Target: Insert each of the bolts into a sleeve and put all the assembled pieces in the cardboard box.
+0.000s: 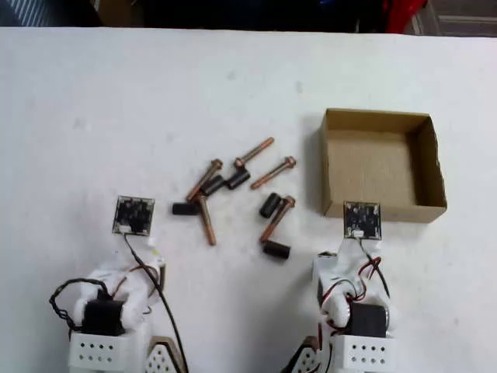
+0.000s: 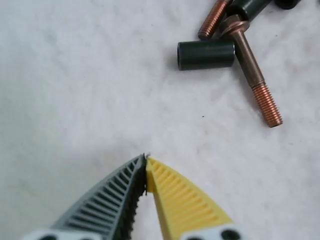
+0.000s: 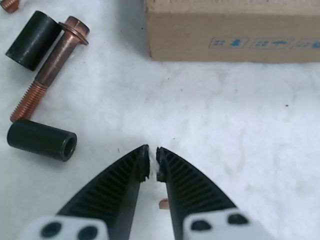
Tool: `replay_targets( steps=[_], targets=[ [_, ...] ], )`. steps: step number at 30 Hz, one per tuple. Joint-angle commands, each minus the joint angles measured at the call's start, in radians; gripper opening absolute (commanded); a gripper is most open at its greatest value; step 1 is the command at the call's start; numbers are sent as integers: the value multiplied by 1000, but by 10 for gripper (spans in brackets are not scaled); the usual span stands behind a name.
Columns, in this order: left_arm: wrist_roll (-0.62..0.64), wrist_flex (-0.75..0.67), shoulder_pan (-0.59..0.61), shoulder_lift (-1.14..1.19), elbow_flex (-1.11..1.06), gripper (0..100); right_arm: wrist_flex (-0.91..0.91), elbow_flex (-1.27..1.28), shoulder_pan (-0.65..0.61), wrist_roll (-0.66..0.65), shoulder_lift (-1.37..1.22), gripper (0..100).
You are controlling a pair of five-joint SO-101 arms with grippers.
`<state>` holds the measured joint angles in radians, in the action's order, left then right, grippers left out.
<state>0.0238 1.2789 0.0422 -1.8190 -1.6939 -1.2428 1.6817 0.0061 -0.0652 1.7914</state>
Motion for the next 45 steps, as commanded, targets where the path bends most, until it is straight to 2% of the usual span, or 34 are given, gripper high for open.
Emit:
replay_targets(
  steps=[1,21,25,33,35,40,42,45],
  targets=[
    [-5,5,-7,-5,0,23,-10,9,4,9,8,18],
    [-5,5,-7,-5,0,23,-4,9,2,14,10,18],
    [-5,5,-7,-5,0,23,104,9,2,9,10,18],
    [-5,5,-7,-5,0,23,153,9,4,6,12,18],
    [-5,5,-7,-5,0,23,183,9,7,-58,12,18],
    [-5,5,-7,-5,0,23,245,9,2,-397,12,18],
    [-5,5,-7,-5,0,23,260,6,4,-454,12,18],
    [-5,5,-7,-5,0,23,263,-8,7,-460,12,18]
  ],
)
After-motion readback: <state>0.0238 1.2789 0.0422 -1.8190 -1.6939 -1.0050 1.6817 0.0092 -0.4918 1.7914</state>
